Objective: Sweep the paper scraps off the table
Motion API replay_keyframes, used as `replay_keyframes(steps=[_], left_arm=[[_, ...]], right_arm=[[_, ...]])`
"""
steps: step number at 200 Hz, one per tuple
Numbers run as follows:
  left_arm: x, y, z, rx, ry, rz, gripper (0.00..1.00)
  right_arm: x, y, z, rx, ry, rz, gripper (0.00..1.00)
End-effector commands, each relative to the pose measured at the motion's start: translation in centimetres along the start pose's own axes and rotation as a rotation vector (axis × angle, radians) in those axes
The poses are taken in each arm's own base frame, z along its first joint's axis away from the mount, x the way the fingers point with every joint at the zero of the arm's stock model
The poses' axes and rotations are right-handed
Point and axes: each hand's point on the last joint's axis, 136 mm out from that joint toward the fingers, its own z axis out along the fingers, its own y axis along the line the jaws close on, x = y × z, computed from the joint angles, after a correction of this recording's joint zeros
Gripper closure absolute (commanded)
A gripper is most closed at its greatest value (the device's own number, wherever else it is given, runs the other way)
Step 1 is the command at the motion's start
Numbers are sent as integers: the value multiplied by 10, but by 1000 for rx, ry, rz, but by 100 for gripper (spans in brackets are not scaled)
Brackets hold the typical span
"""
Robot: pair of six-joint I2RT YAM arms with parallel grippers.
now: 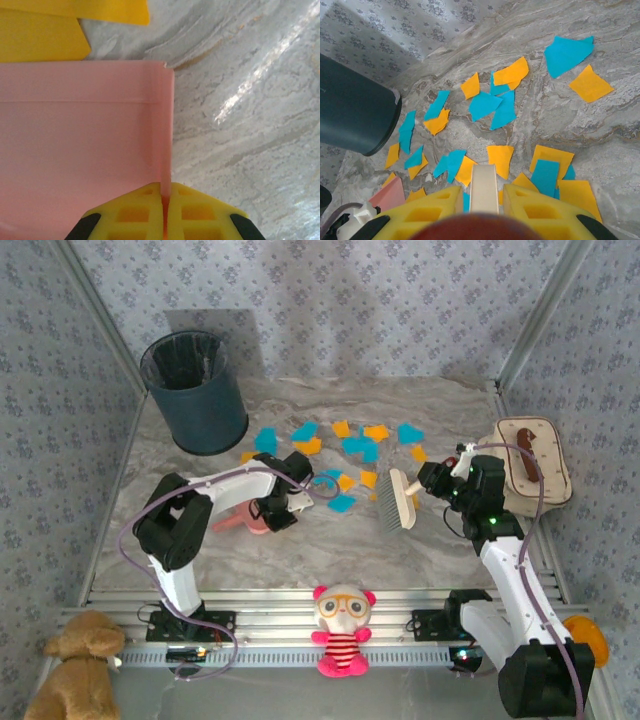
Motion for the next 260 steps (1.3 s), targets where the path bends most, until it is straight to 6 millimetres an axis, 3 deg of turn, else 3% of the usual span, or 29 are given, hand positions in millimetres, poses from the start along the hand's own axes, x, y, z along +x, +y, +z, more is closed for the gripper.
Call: replay_keyframes(steps=[1,37,79,142,197,229,260], left_arm=[[-3,4,-29,-29,-39,18,94],[-24,5,-45,-57,-93,59,94],[-60,2,-51,-104,-114,129,94],[-118,-21,-45,-127,-136,236,94],[-150,-31,-26,-95,-144,218,93],[-156,-36,-22,-68,-158,211,85],[-157,-39,-22,-55,-176,207,65]], right_arm=[[-4,4,-5,-16,-18,-2,100],[-3,3,-6,-11,-20,-2,100],[-1,0,-10,2,-23,-3,100],[1,-12,-23,69,-42,8,100],[4,-22,-29,105,-38,19,100],[4,-22,-30,103,-34,21,100],[6,-24,-29,104,-31,25,100]])
